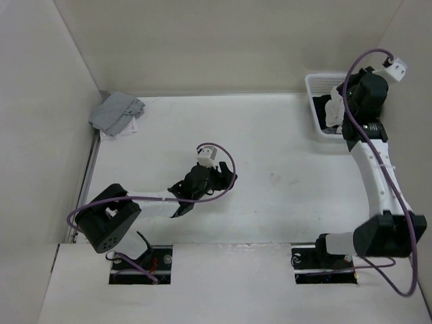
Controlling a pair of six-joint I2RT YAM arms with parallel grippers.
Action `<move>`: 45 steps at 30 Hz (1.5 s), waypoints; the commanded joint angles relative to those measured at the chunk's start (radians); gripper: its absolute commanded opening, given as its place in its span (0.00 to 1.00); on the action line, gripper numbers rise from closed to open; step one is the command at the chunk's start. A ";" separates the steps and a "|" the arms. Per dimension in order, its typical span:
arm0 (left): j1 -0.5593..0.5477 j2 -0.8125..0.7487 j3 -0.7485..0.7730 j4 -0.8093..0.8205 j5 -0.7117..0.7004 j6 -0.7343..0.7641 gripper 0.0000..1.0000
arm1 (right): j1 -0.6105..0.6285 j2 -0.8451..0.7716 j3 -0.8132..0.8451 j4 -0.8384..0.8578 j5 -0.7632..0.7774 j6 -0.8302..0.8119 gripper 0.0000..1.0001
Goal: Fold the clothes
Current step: Grab the tank top from the pile, then move the tank top to the center of the board, then flatten the tank top out
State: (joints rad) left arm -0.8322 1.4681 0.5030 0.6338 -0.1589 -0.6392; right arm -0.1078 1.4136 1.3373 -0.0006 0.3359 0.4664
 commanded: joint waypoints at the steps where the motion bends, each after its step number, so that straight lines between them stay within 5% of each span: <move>1: 0.021 -0.040 -0.018 0.060 0.010 -0.022 0.61 | 0.231 -0.255 0.163 0.088 -0.023 -0.037 0.00; 8: 0.097 -0.253 -0.055 -0.005 -0.024 -0.060 0.61 | 0.608 -0.373 0.257 0.090 -0.023 -0.158 0.01; 13: 0.207 -0.524 -0.090 -0.185 -0.048 -0.091 0.62 | 0.721 -0.394 0.041 0.105 -0.034 -0.099 0.04; 19: 0.333 -0.647 -0.115 -0.345 -0.025 -0.083 0.62 | 0.690 -0.039 -0.167 0.275 -0.224 0.161 0.05; 22: 0.322 -0.589 -0.113 -0.358 -0.024 -0.073 0.62 | 0.629 0.305 0.064 0.254 -0.339 0.179 0.04; 25: 0.258 -0.502 -0.097 -0.367 -0.033 -0.042 0.61 | 0.590 0.455 0.290 0.090 -0.356 0.178 0.23; 27: 0.224 -0.456 -0.093 -0.375 -0.051 -0.033 0.60 | 0.596 0.424 0.268 0.063 -0.281 0.153 0.49; 29: 0.204 -0.414 -0.095 -0.373 -0.079 -0.027 0.59 | 0.599 0.343 0.139 0.079 -0.223 0.120 0.56; 30: 0.198 -0.387 -0.093 -0.376 -0.103 -0.021 0.58 | 0.619 0.276 0.029 0.083 -0.204 0.115 0.52; 34: 0.207 -0.368 -0.096 -0.445 -0.163 -0.030 0.55 | 0.760 0.041 -0.352 0.094 -0.201 0.178 0.08; 36: 0.212 -0.376 -0.113 -0.496 -0.194 -0.037 0.52 | 0.912 -0.075 -0.527 0.051 -0.189 0.218 0.04; 38: 0.213 -0.373 -0.119 -0.548 -0.199 -0.040 0.48 | 1.001 -0.131 -0.602 -0.024 -0.184 0.265 0.10; 40: 0.198 -0.362 -0.118 -0.612 -0.188 -0.060 0.41 | 1.151 -0.226 -0.706 -0.128 -0.146 0.397 0.33; 45: 0.158 -0.359 -0.133 -0.625 -0.127 -0.085 0.38 | 1.285 -0.292 -0.759 -0.174 -0.149 0.521 0.44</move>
State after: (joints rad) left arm -0.6472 1.1084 0.3885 0.0452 -0.3168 -0.7013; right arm 1.1236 1.1824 0.5800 -0.1368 0.1452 0.8444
